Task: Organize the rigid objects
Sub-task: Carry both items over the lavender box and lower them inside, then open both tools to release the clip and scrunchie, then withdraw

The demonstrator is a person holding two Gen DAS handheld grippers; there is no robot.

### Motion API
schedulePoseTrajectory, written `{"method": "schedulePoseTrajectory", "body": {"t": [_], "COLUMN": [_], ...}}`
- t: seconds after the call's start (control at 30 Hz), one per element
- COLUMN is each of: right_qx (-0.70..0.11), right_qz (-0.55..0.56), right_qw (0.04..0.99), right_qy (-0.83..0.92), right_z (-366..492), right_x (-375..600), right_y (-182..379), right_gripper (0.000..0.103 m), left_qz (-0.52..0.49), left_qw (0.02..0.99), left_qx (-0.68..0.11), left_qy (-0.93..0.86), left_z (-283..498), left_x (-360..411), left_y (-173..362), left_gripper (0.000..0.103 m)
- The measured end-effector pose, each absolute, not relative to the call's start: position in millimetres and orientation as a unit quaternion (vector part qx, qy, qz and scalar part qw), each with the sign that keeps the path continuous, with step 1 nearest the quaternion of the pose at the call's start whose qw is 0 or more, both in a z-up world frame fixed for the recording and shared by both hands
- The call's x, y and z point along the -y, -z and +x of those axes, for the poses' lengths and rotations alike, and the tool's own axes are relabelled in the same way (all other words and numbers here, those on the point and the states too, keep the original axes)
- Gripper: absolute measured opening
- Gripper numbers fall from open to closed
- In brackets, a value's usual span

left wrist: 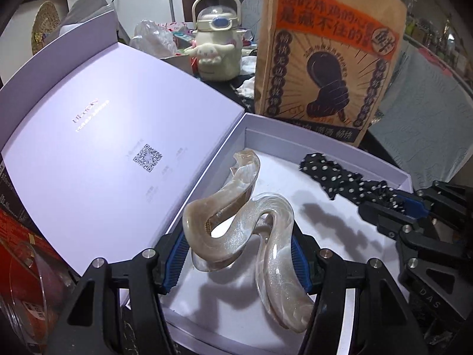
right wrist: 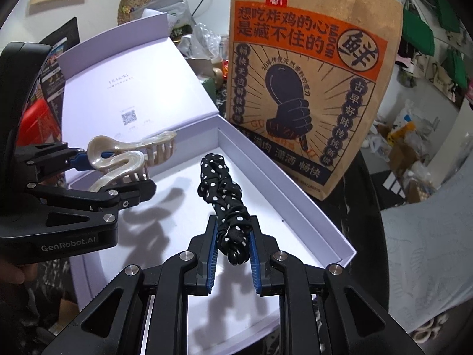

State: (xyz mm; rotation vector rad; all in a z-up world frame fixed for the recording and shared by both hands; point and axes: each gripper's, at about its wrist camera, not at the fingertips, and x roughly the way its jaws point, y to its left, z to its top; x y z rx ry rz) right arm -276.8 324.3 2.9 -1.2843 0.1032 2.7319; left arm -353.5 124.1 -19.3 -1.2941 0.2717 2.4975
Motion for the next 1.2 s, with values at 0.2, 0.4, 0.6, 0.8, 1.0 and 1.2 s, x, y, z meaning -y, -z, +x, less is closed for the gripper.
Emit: {"method": "schedulePoseTrajectory", "body": {"t": [0.2, 0.4, 0.6, 0.8, 1.0, 1.2], "right_qx": [-0.027, -0.033, -0.030, -0.029, -0.024, -0.020], "right_qz": [-0.434, -0.443, -0.442, -0.434, -0.423, -0.408], "right_qw": [0.070, 0.082, 0.095, 0.103, 0.110, 0.115], "right_qy": [-0.898, -0.892, -0.891, -0.894, -0.899, -0.905], "right_z": [-277.8, -273.9, -265.6, -256.1, -246.8, -234.2], "right_x": [-325.2, -327.6, -328.6, -328.4, -324.7, -319.1], "right_y": [1.6, 2.5, -2.5, -10.9, -24.1, -39.9], "right_gripper": [0.019, 0.034, 0.043, 0.043, 0.043, 0.043], "left_qz": [-0.453, -0.472, -0.455, -0.432, -0.415, -0.396], "left_qw": [0.141, 0.161, 0.149, 0.142, 0.138, 0.139], "left_qx": [-0.119, -0.101, -0.110, -0.117, -0.119, -0.116], "left_qy": [-0.873, -0.861, -0.871, -0.883, -0.891, -0.900], "left_z": [-348.3, -348.7, -333.6, -322.2, -309.4, -297.2], "left_x": [-129.4, -128.4, -130.7, -131.3, -131.3, -127.3], "left_y": [23.5, 24.6, 12.4, -4.4, -19.5, -37.7], "left_gripper": [0.060, 0.061, 0.083, 0.084, 0.084, 0.085]}}
